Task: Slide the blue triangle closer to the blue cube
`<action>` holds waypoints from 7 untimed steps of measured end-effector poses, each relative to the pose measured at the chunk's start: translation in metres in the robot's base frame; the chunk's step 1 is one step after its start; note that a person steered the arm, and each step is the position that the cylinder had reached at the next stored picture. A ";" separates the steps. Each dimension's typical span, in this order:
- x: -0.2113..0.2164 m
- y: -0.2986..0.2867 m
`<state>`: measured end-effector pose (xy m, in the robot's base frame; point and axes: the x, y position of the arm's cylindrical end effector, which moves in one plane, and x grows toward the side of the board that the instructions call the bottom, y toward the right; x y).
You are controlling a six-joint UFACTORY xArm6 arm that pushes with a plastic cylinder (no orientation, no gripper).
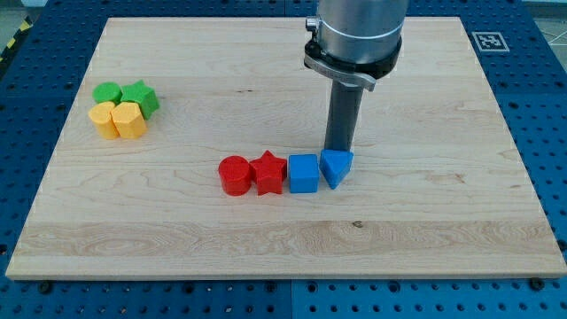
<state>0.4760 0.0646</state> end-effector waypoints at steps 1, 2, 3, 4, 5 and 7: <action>0.001 0.013; 0.004 0.023; 0.018 0.024; 0.027 0.024; 0.028 0.030; 0.045 0.053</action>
<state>0.5207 0.1175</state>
